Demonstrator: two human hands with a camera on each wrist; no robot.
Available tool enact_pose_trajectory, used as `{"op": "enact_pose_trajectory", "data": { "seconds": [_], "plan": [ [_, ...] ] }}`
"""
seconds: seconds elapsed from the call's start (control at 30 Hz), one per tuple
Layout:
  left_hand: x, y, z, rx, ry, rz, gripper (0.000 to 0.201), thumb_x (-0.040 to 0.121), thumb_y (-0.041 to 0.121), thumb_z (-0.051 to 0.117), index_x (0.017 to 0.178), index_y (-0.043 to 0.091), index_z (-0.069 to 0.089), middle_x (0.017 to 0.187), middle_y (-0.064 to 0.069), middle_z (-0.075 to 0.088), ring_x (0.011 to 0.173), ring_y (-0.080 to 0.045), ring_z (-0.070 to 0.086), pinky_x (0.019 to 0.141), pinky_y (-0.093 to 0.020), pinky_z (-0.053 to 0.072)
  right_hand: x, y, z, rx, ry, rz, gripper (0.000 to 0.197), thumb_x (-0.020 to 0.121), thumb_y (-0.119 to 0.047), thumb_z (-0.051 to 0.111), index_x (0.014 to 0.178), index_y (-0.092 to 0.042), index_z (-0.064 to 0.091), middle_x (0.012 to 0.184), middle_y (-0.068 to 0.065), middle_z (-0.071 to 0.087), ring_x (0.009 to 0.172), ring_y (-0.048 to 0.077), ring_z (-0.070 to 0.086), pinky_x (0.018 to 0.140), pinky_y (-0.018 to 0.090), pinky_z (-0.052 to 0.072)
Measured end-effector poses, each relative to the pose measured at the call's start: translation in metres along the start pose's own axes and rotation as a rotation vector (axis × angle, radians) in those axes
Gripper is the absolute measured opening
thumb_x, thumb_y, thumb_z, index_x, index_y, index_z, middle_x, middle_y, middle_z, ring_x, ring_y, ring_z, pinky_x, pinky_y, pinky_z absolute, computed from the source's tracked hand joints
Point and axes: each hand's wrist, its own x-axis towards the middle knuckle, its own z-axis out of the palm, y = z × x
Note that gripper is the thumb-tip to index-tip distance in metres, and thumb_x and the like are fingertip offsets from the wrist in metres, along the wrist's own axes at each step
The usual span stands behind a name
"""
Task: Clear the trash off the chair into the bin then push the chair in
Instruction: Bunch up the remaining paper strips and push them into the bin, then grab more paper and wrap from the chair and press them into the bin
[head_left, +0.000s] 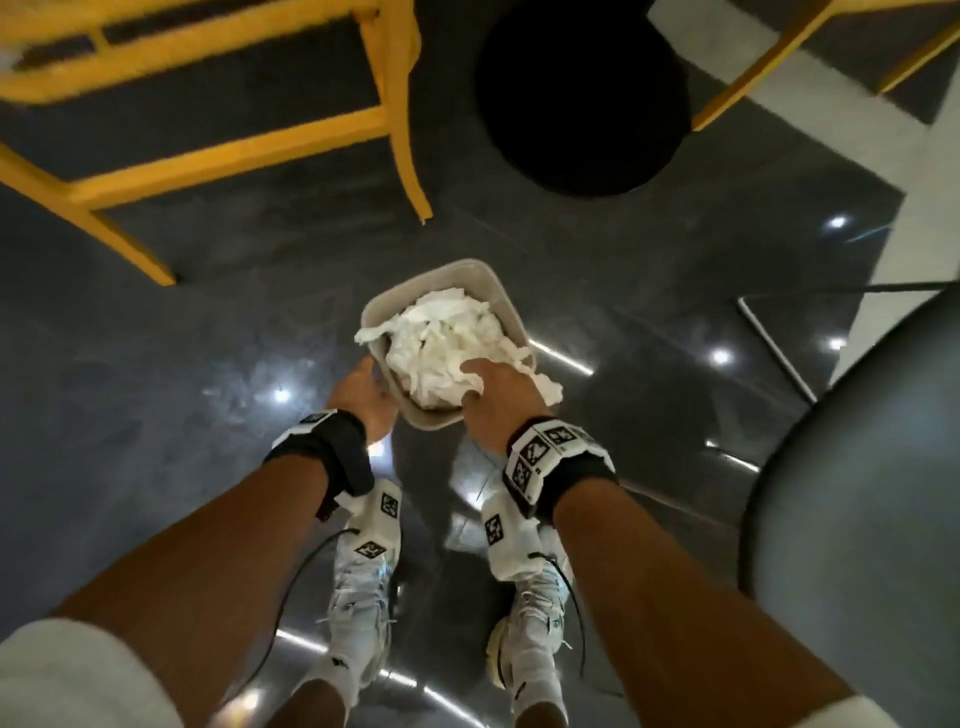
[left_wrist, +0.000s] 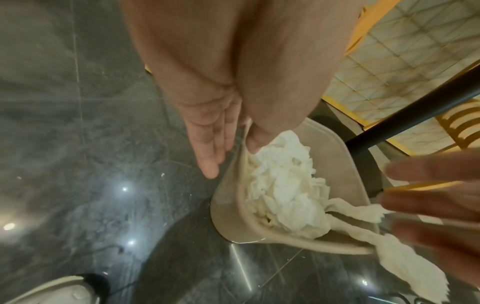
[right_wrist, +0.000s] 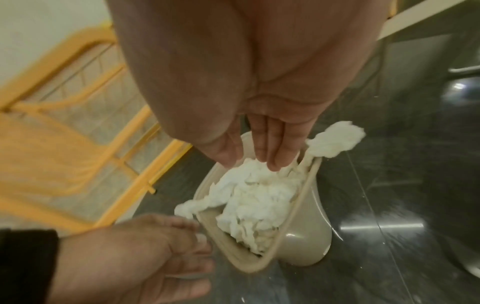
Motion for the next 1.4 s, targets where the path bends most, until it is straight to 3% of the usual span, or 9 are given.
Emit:
{"op": "enact_pose_trajectory", "data": {
  "seconds": [0.2, 0.37, 0.53, 0.73, 0.8, 0.9, 1.0, 1.17, 1.4],
  "plan": [
    [-0.052, 0.068, -0.037, 0.237, 0.005, 0.049, 0.038, 0.095, 0.016, 0.046, 0.129, 0.003, 0.056, 0.134, -0.023, 0.058, 0.123, -0.04, 0.056, 0.099, -0.041, 0.045, -0.087, 0.023, -0.06, 0.495, 0.186, 0.1, 0.034, 0.095, -0.025, 0.053, 0.127, -0.03, 0.06, 0.121, 0.006, 0.07, 0.111, 0.024, 0.066, 0.093, 0.024, 0.05],
    [-0.108, 0.16, 0.0, 0.238, -0.038, 0.217, 0.035, 0.089, 0.009, 0.055, 0.123, 0.008, 0.059, 0.128, -0.014, 0.064, 0.12, -0.034, 0.058, 0.106, -0.039, 0.043, -0.169, 0.087, -0.113, 0.824, 0.424, 0.214, 0.019, 0.075, -0.038, 0.05, 0.084, -0.051, 0.062, 0.094, -0.001, 0.077, 0.088, 0.021, 0.073, 0.09, 0.042, 0.058],
    [-0.206, 0.256, 0.094, 0.287, -0.219, 0.572, 0.023, 0.091, 0.009, 0.052, 0.11, 0.013, 0.064, 0.094, -0.012, 0.073, 0.088, -0.031, 0.069, 0.08, -0.029, 0.052, -0.264, 0.198, -0.139, 0.68, 0.625, 0.481, 0.022, 0.089, -0.024, 0.059, 0.109, -0.024, 0.069, 0.106, 0.006, 0.074, 0.102, 0.03, 0.068, 0.091, 0.033, 0.051],
    [-0.288, 0.31, 0.215, 0.411, -0.508, 0.788, 0.021, 0.093, 0.011, 0.05, 0.109, 0.017, 0.063, 0.086, 0.003, 0.067, 0.073, -0.013, 0.061, 0.069, -0.014, 0.044, -0.374, 0.335, -0.106, 0.32, 0.684, 1.022, 0.078, 0.078, -0.049, 0.068, 0.146, -0.032, 0.032, 0.16, 0.01, 0.019, 0.146, 0.038, 0.02, 0.111, 0.061, 0.03],
    [-0.298, 0.316, 0.244, 0.447, -0.583, 0.811, 0.021, 0.093, 0.014, 0.049, 0.109, 0.023, 0.06, 0.084, 0.009, 0.065, 0.076, -0.013, 0.063, 0.081, -0.025, 0.052, -0.386, 0.363, -0.092, 0.444, 0.586, 1.058, 0.111, 0.072, -0.054, 0.076, 0.154, -0.037, 0.004, 0.165, 0.0, -0.013, 0.152, 0.035, -0.001, 0.112, 0.066, 0.025],
    [-0.305, 0.321, 0.272, 0.513, -0.611, 0.865, 0.026, 0.09, 0.015, 0.049, 0.111, 0.024, 0.059, 0.09, 0.011, 0.066, 0.087, -0.016, 0.066, 0.092, -0.034, 0.052, -0.38, 0.389, -0.082, 0.489, 0.576, 0.984, 0.133, 0.067, -0.047, 0.085, 0.152, -0.042, -0.017, 0.163, -0.005, -0.027, 0.153, 0.035, 0.003, 0.108, 0.063, 0.035],
    [-0.309, 0.335, 0.285, 0.55, -0.618, 0.904, 0.028, 0.09, 0.012, 0.051, 0.115, 0.02, 0.058, 0.095, 0.005, 0.066, 0.088, -0.018, 0.066, 0.092, -0.034, 0.051, -0.366, 0.407, -0.083, 0.601, 0.508, 0.961, 0.128, 0.071, -0.04, 0.084, 0.154, -0.039, -0.014, 0.165, 0.002, -0.016, 0.146, 0.041, 0.022, 0.108, 0.053, 0.04],
    [-0.312, 0.383, 0.32, 0.629, -0.581, 1.01, 0.037, 0.091, 0.014, 0.054, 0.127, 0.02, 0.052, 0.114, 0.002, 0.058, 0.11, -0.022, 0.058, 0.102, -0.04, 0.047, -0.362, 0.42, -0.086, 0.649, 0.559, 0.816, 0.091, 0.078, -0.026, 0.078, 0.149, -0.037, 0.022, 0.155, 0.013, 0.017, 0.14, 0.038, 0.037, 0.115, 0.039, 0.036],
    [-0.328, 0.453, 0.396, 0.927, -0.362, 1.321, 0.085, 0.073, 0.025, 0.068, 0.147, 0.023, 0.027, 0.15, -0.007, 0.03, 0.137, -0.033, 0.033, 0.108, -0.048, 0.039, -0.366, 0.424, -0.095, 0.757, 0.592, 0.672, 0.073, 0.082, -0.014, 0.075, 0.132, -0.043, 0.031, 0.11, -0.001, 0.064, 0.103, 0.025, 0.067, 0.093, 0.046, 0.057]
  ]
}}
